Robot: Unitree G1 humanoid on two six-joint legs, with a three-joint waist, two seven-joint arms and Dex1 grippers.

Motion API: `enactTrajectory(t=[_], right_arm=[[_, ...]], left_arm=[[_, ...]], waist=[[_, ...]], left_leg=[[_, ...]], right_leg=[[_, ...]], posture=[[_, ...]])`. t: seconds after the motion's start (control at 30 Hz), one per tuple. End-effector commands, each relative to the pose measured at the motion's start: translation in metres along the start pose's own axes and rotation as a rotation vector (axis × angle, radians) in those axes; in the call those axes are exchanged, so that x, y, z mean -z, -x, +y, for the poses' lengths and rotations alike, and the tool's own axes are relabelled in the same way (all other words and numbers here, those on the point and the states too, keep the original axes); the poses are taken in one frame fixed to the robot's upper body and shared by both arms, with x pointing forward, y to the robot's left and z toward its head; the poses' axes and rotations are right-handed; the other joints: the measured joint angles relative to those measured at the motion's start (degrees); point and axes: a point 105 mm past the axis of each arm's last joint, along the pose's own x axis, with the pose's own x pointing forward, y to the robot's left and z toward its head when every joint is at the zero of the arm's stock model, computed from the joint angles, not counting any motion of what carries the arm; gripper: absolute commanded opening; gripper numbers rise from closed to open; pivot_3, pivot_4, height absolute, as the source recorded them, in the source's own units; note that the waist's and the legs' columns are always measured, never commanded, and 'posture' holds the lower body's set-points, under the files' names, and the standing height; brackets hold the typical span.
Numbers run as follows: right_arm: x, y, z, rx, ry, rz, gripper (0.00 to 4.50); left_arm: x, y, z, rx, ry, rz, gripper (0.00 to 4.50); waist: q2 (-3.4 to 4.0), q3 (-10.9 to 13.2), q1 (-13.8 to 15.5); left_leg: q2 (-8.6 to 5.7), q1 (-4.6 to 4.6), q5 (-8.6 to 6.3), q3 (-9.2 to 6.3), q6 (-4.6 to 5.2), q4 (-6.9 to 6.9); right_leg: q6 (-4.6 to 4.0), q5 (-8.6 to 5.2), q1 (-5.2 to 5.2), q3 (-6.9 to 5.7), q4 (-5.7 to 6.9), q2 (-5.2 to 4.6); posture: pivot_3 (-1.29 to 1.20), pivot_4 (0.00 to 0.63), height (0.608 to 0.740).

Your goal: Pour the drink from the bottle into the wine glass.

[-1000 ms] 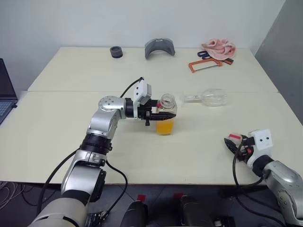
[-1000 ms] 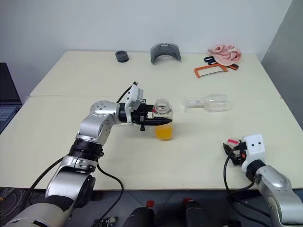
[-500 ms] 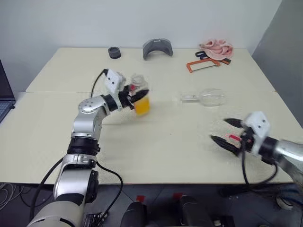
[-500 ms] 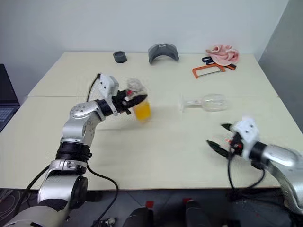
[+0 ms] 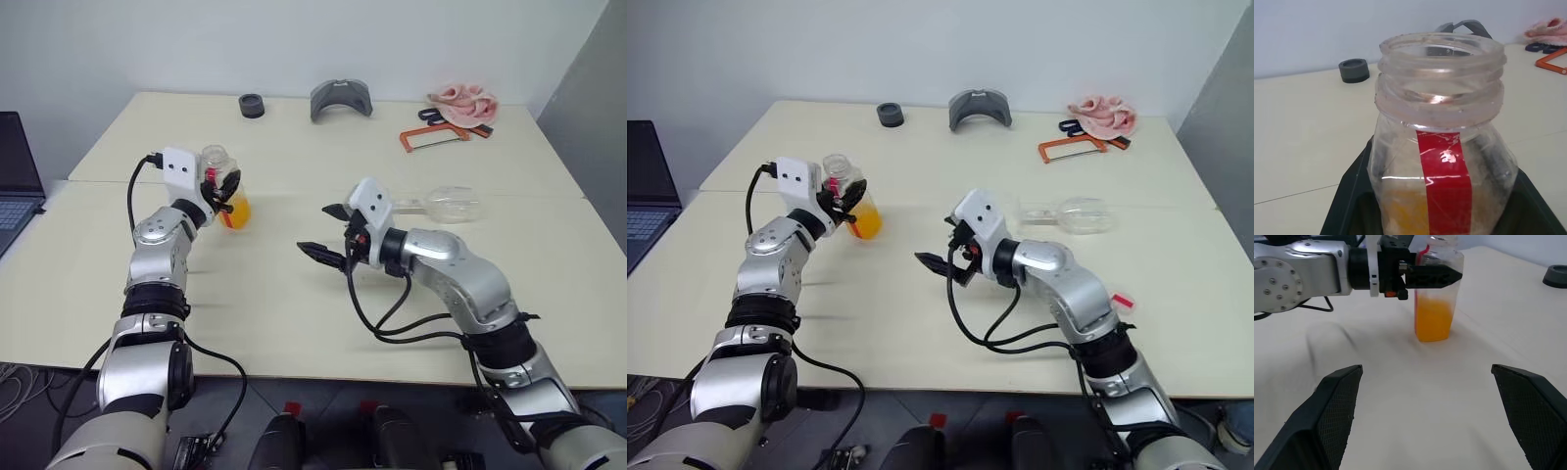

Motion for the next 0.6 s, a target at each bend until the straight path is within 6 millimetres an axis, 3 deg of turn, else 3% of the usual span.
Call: enactTrajectory(t=[0.03,0.23,0.53,0.6], right_arm=[[-0.014,-0.003,0.0,0.001,0.044,-0.047,4.5],[-0.015,-0.003,0.003,-0.004,0.025,-0.055,4.5],[-0.002,0.009,0.008,-0.007,-0.004,-0.028,4.5],[0.009,0.016,0.009,0.005,-0.02,0.0,4.5]], left_arm=[[0.002,0.002,0.008,-0.041,0.021,0.003,2.52],[0.009,0.007,0.01,-0.046,0.042,0.01,4.41],[0.023,0.021,0.011,-0.044,-0.007,0.029,4.47],[0.032,0.03,0.013,-0.057,-0.025,0.043,4.47]], waist=[[0.0,0.0,-0.1],[0.0,0.0,-0.77],[0.0,0.0,-0.79],[0.0,0.0,-0.79]], left_leg=[[0.0,0.01,0.0,0.0,0.0,0.0],[0.0,0.01,-0.01,-0.03,0.02,0.0],[0.02,0.02,-0.02,-0.06,0.04,-0.02],[0.02,0.0,-0.03,-0.09,0.06,-0.02]], right_leg=[[0.0,0.0,0.0,0.0,0.03,0.01],[0.0,0.0,-0.03,-0.01,0.13,0.02],[0.0,0.0,-0.04,-0.01,0.13,0.02],[0.0,0.0,-0.04,-0.02,0.13,0.02]], posture=[[0.0,0.15,0.74],[0.0,0.15,0.74],[0.0,0.15,0.74],[0.0,0.15,0.74]])
